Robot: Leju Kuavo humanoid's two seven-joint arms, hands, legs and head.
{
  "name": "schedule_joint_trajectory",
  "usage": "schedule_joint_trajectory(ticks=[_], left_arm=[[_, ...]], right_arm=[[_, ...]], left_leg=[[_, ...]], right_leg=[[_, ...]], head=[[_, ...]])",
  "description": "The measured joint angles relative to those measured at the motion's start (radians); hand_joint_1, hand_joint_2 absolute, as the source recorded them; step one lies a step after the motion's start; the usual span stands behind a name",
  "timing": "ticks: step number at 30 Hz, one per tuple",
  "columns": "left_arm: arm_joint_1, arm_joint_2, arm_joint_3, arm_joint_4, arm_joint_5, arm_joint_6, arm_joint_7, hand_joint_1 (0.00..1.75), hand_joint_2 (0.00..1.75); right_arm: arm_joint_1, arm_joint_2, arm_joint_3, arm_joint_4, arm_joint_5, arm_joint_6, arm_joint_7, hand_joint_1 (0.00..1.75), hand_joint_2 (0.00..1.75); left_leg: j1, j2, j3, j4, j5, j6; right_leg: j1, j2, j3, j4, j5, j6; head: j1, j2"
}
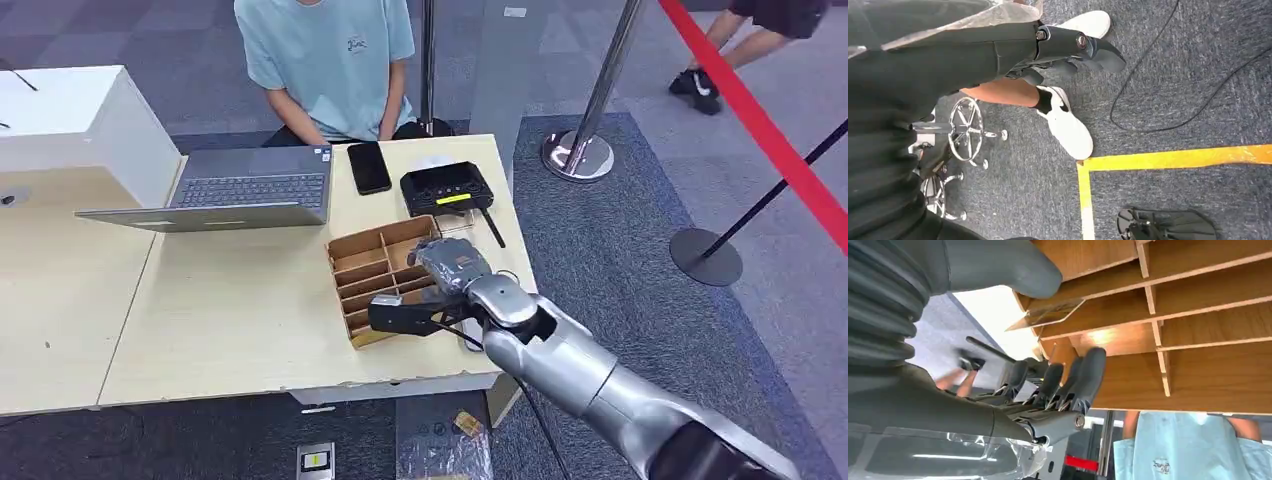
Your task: Pass the card to the sensor for recognition and then transmit it.
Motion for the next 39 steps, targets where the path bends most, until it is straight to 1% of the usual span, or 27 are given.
schedule_joint_trajectory(ticks=[4,16,18,19,20,21,22,23,24,25,26,39], left_arm=[[0.000,0.000,0.000,0.000,-0.001,0.000,-0.001,0.00,1.75],[0.000,0.000,-0.001,0.000,-0.002,0.000,-0.001,0.00,1.75],[0.000,0.000,-0.001,0.000,-0.002,0.000,-0.001,0.00,1.75],[0.000,0.000,-0.001,0.000,-0.002,0.000,-0.001,0.00,1.75],[0.000,0.000,-0.001,0.000,-0.002,0.000,-0.001,0.00,1.75],[0.000,0.000,-0.001,0.000,-0.002,0.000,-0.002,0.00,1.75],[0.000,0.000,-0.001,0.000,-0.002,0.000,-0.003,0.00,1.75],[-0.001,0.000,-0.001,0.000,-0.002,0.000,-0.004,0.00,1.75],[-0.001,0.000,-0.001,0.000,-0.002,0.000,-0.004,0.00,1.75],[-0.001,0.000,-0.001,0.000,-0.002,0.000,-0.005,0.00,1.75],[-0.001,0.000,-0.001,0.000,-0.001,0.000,-0.005,0.00,1.75],[-0.002,0.000,-0.008,0.000,0.000,0.000,-0.007,0.00,1.75]], right_arm=[[0.007,-0.003,0.000,0.000,-0.003,-0.006,0.000,0.80,1.75],[0.033,-0.008,-0.006,0.002,-0.014,-0.019,0.000,0.80,1.75],[0.037,-0.008,-0.006,0.003,-0.015,-0.024,0.000,1.03,1.75],[0.038,-0.008,-0.006,0.006,-0.016,-0.027,0.000,1.08,1.75],[0.040,-0.008,-0.006,0.009,-0.018,-0.030,-0.002,1.36,1.75],[0.042,-0.008,-0.006,0.012,-0.018,-0.034,-0.003,1.47,1.75],[0.043,-0.008,-0.006,0.014,-0.019,-0.038,-0.005,1.47,1.75],[0.043,-0.008,-0.006,0.017,-0.019,-0.043,-0.008,1.66,1.75],[0.043,-0.008,-0.006,0.020,-0.019,-0.047,-0.011,1.71,1.75],[0.044,-0.008,-0.006,0.022,-0.019,-0.050,-0.012,1.71,1.75],[0.044,-0.008,-0.006,0.024,-0.021,-0.055,-0.013,1.75,1.75],[0.051,-0.006,-0.015,0.041,-0.025,-0.087,-0.025,1.75,1.75]], left_leg=[[0.000,0.000,0.000,0.000,0.000,0.000],[0.000,0.000,0.000,0.000,0.000,0.000],[0.000,0.000,0.000,0.000,0.000,0.000],[0.000,0.000,0.000,0.000,0.000,0.000],[0.000,0.000,0.000,0.000,0.000,0.000],[0.000,0.000,0.000,0.000,0.000,0.000],[0.000,0.000,0.000,0.000,0.000,0.000],[0.000,0.000,0.000,0.000,0.000,0.000],[0.000,0.000,0.000,0.000,0.000,0.000],[0.000,0.000,0.000,0.000,0.000,0.000],[0.000,0.000,0.000,0.000,0.000,0.000],[0.000,0.000,0.000,0.000,0.000,0.000]], right_leg=[[0.000,0.000,0.000,0.000,0.000,0.000],[0.000,0.000,0.000,0.000,0.000,0.000],[0.000,0.000,0.000,0.000,0.000,0.000],[0.000,0.000,0.000,0.000,0.000,0.000],[0.000,0.000,0.000,0.000,0.000,0.000],[0.000,0.000,0.000,0.000,0.000,0.000],[0.000,0.000,0.000,0.000,0.000,0.000],[0.000,0.000,0.000,0.000,0.000,0.000],[0.000,0.000,0.000,0.000,0.000,0.000],[0.000,0.000,0.000,0.000,0.000,0.000],[0.000,0.000,0.000,0.000,0.000,0.000],[0.000,0.000,0.000,0.000,0.000,0.000]], head=[[0.000,0.000],[0.000,0.000],[0.000,0.000],[0.000,0.000],[0.000,0.000],[0.000,0.000],[0.000,0.000],[0.000,0.000],[0.000,0.000],[0.000,0.000],[0.000,0.000],[0.000,0.000]])
